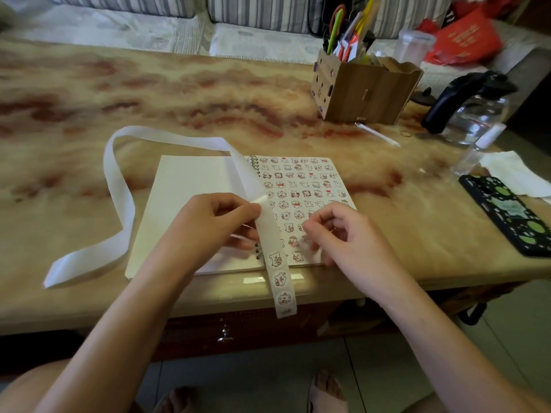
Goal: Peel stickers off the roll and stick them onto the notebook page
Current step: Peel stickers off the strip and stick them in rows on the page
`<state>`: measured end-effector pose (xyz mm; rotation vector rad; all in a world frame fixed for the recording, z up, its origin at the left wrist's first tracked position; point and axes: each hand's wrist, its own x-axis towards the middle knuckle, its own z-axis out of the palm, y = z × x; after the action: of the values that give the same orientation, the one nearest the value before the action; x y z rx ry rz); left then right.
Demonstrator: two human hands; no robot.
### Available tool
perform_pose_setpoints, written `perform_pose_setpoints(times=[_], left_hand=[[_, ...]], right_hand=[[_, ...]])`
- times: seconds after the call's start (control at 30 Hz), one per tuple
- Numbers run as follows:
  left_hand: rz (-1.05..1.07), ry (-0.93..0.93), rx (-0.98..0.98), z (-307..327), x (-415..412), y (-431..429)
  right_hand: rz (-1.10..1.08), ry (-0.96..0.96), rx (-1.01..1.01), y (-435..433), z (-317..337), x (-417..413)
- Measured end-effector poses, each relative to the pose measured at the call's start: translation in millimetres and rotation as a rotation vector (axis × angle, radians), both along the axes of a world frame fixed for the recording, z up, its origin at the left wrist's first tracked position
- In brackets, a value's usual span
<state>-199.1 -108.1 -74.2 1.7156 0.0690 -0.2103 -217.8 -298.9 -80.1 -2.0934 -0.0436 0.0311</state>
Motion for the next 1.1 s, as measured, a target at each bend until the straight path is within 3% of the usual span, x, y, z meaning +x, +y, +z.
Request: perform_pose_setpoints(times=[0.23, 0.53, 1.1], left_hand=[[0.047, -0.086, -0.059, 0, 1, -2], [-0.072, -0.037, -0.081, 6, -4, -7], [-0.145, -0.047, -0.049, 5, -7, -12]], right_hand=[[0.132, -0.016, 0.151, 14, 2, -7], [0.047, -0.09, 0.297, 13, 3, -4], [0.039, -0.193, 0.209, 12, -1, -4]])
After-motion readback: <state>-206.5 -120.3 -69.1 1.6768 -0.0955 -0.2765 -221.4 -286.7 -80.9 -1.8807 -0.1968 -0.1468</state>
